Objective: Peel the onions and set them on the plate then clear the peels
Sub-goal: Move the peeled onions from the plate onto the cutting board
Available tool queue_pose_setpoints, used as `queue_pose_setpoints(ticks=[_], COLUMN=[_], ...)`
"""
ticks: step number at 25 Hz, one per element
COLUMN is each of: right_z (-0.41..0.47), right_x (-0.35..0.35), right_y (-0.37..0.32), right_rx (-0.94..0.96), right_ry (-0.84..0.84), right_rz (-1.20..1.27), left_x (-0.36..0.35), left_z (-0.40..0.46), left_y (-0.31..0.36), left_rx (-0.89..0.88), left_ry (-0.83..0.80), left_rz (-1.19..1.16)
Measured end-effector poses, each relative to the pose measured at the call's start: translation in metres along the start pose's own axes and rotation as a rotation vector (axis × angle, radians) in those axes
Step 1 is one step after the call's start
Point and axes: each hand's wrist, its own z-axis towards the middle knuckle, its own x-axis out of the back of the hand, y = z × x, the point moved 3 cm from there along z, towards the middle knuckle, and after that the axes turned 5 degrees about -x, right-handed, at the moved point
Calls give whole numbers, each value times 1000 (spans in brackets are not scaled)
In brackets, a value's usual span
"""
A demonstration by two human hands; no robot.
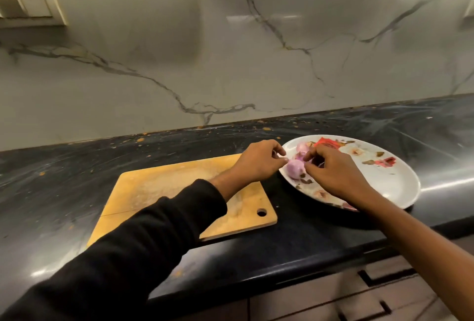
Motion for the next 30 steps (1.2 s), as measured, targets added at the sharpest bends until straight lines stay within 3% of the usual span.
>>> queue_pose_setpoints(ticks=[6,20,24,30], right_z=[7,14,16,-5], right_x=[-7,-25,-50,-122], right_y=[24,-2,-43,-124], right_rx=[-64,-38,1,15], right_ry=[-61,-53,-146,-414], right_rz=[10,273,364,510], left_x=[-26,-4,32,84], left_z=[23,-3,-33,-106], left_y=[1,-4,-33,-94], left_rx=[17,-8,33,170], left_ry=[-147,10,48,86], left_rz=[138,-342,-353,-325])
